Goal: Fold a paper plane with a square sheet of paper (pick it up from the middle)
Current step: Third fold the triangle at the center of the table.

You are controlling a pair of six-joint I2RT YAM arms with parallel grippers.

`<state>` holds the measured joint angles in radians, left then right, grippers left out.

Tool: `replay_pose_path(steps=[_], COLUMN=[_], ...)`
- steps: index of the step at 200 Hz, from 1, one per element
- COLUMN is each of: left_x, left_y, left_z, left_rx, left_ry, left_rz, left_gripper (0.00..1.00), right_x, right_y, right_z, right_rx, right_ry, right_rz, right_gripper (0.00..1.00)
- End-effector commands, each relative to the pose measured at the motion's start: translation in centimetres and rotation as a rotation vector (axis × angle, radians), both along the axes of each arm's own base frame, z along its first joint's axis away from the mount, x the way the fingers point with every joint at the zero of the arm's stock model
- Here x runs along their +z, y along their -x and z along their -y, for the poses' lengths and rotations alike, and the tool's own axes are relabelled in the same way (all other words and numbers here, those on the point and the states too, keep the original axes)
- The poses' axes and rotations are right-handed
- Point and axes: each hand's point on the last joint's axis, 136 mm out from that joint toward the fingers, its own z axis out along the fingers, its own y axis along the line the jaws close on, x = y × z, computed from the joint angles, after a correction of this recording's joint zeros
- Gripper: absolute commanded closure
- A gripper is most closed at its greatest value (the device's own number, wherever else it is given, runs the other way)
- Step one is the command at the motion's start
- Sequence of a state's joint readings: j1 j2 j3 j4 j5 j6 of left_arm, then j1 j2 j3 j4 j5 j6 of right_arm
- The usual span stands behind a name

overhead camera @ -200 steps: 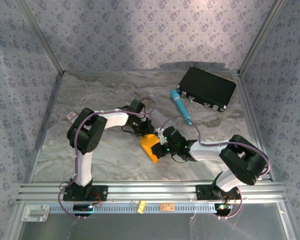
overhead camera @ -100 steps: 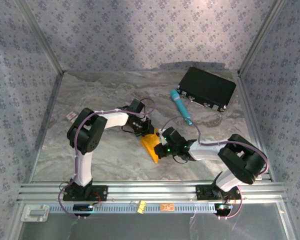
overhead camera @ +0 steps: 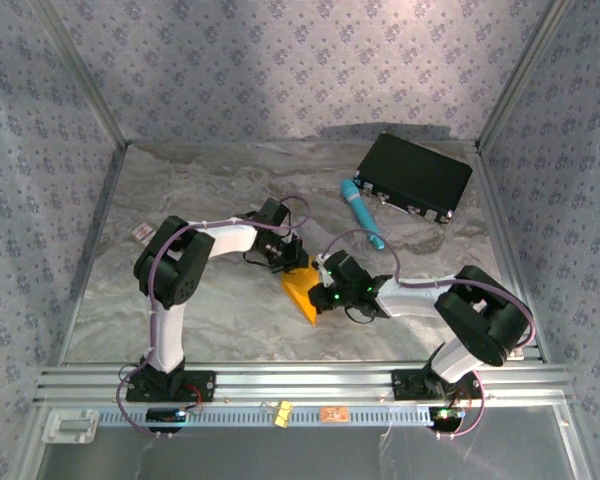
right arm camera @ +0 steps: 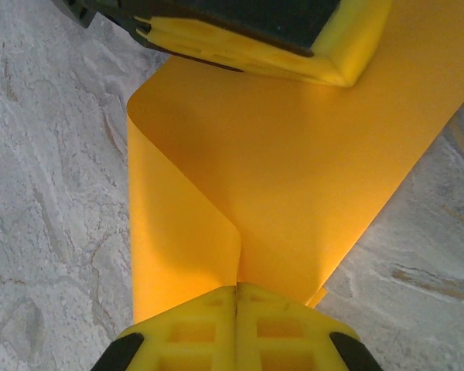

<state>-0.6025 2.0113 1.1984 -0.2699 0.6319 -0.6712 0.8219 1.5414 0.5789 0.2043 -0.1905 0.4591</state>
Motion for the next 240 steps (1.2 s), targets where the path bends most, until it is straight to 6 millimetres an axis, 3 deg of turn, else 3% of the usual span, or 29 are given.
replay_pose_path(steps=[1, 240], left_x=[-1.6, -1.5], left_y=[0.9, 1.2], left_z=[-0.8, -0.4], left_rx=[0.008, 0.004], left_ry=[-0.056, -0.054], left_rz=[-0.044, -0.047], left_gripper=[0.9, 0.9], right_x=[0.0, -1.3], right_y=[-0.5, -0.4], right_z=[-0.1, 0.0], right_rx=[0.005, 0.005], right_ry=[0.014, 0.022], right_rz=[-0.002, -0.039], right_gripper=[0.95, 0.95])
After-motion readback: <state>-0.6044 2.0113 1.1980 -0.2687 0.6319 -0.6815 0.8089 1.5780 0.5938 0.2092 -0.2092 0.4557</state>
